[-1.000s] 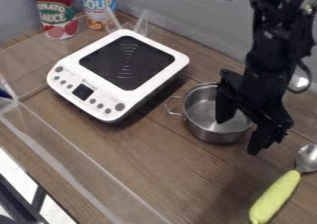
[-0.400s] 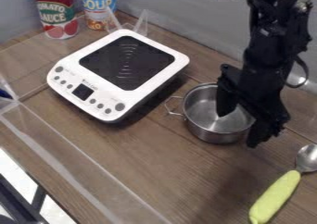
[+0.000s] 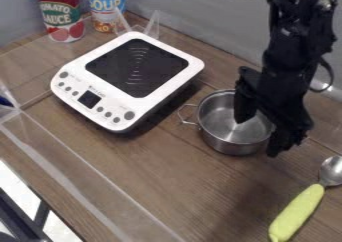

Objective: Put silver pot on the white and black stove top

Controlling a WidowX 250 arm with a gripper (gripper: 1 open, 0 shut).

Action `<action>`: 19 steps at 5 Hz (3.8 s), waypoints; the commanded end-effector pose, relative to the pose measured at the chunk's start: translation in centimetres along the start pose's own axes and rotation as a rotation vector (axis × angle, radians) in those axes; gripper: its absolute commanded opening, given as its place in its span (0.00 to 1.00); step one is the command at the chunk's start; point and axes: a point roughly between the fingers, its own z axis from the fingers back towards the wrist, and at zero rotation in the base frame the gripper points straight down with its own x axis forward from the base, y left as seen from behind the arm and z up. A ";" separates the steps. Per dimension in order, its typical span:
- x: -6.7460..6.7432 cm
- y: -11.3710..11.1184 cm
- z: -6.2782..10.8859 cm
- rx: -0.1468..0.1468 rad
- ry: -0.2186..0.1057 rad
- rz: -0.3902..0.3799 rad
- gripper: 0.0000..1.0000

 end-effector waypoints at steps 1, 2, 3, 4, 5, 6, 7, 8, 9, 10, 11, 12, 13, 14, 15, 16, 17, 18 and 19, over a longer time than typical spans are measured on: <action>0.9 0.7 2.5 0.021 -0.086 -0.010 1.00; 1.0 0.9 1.9 0.031 -0.094 -0.028 1.00; 1.1 1.2 0.8 0.039 -0.096 -0.073 1.00; 1.3 1.5 -0.4 0.047 -0.094 -0.119 1.00; 1.4 1.8 -1.4 0.056 -0.096 -0.165 1.00; 1.7 2.2 -1.5 0.062 -0.100 -0.194 1.00; 1.9 2.6 -1.4 0.063 -0.103 -0.209 1.00; 2.1 3.0 -1.3 0.065 -0.106 -0.228 1.00; 2.4 3.4 -1.0 0.069 -0.114 -0.251 1.00; 2.5 3.7 -1.1 0.075 -0.122 -0.275 1.00; 2.7 3.9 -1.2 0.082 -0.128 -0.296 1.00; 2.8 4.0 -1.3 0.089 -0.133 -0.309 1.00; 2.8 4.2 -1.3 0.097 -0.136 -0.322 1.00; 2.9 4.4 -1.3 0.104 -0.140 -0.332 1.00; 2.9 4.5 -1.3 0.112 -0.142 -0.342 1.00; 3.0 4.5 -1.4 0.119 -0.145 -0.348 1.00; 3.0 4.6 -1.4 0.125 -0.147 -0.351 1.00; 3.0 4.6 -1.6 0.132 -0.148 -0.356 1.00; 3.0 4.6 -1.6 0.137 -0.149 -0.359 1.00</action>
